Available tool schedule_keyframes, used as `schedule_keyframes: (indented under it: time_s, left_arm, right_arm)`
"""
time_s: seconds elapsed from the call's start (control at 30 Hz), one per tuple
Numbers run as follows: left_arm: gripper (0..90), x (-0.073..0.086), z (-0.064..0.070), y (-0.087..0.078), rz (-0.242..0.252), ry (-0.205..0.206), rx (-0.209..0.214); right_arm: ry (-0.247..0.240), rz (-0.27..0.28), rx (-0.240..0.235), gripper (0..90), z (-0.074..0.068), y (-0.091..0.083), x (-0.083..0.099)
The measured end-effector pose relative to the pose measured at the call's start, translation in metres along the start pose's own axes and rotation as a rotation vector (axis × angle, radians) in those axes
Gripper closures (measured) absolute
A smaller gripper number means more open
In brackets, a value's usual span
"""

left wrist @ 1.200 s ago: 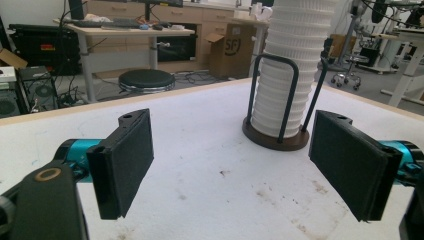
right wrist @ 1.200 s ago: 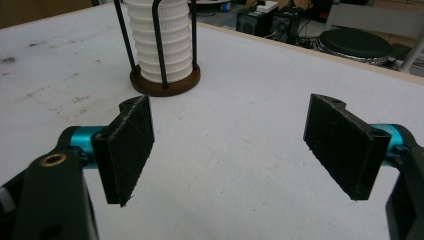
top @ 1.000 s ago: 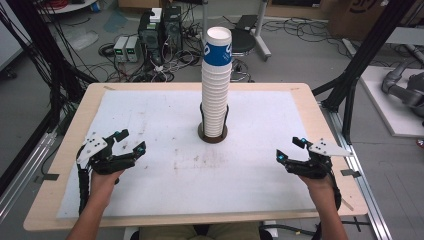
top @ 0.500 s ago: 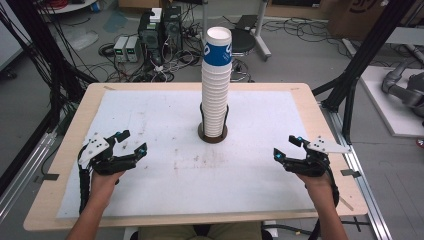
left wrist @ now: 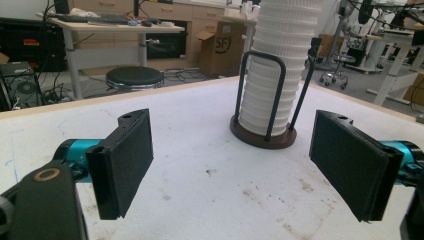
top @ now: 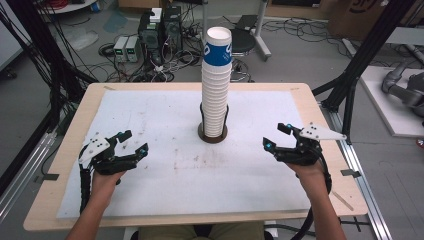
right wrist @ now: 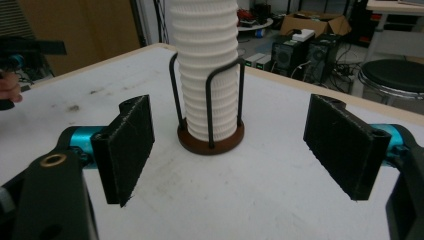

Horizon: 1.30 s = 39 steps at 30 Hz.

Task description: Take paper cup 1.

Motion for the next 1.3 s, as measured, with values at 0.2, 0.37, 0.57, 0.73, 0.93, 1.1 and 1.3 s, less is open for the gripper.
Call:
schedule_keyframes:
  time_s: [0.2,0.37,0.57,0.73,0.93,1.1,1.3]
  left_arm:
    - [17.7,0.000,0.000,-0.001,-0.001,-0.003,0.000]
    - [17.7,0.000,0.000,0.000,0.000,-0.005,0.000]
    - [17.7,0.000,0.000,0.000,0.002,-0.007,0.003]
    - [17.7,0.001,0.001,0.000,-0.001,-0.010,0.009]
    - [17.7,0.000,0.000,0.000,0.001,-0.013,0.007]
    - [17.7,0.000,-0.001,0.000,0.002,-0.019,0.006]
    - [17.7,0.001,-0.003,-0.001,0.003,-0.021,0.002]
  right_arm:
    - [-0.034,-0.012,-0.050,20.6,-0.006,0.016,-0.044]
    - [-0.050,-0.016,-0.074,20.6,-0.010,0.024,-0.070]
    - [-0.073,-0.003,-0.098,20.6,-0.015,0.035,-0.109]
    - [-0.079,0.004,-0.108,20.6,-0.017,0.049,-0.138]
    - [-0.086,0.007,-0.116,20.6,-0.020,0.062,-0.157]
    - [-0.088,0.001,-0.118,20.6,-0.021,0.075,-0.177]
    - [-0.089,-0.008,-0.108,20.6,-0.019,0.090,-0.198]
Point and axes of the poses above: each handheld gripper's, and its own axes: y roughly forward along the jaws, x roughly out of its underside, z roughly to its right, the point moved 6 cm from there along y, roughly forward along the jaws, and after that the axes turned 2 degrees about -x, right-handed, at the moved point
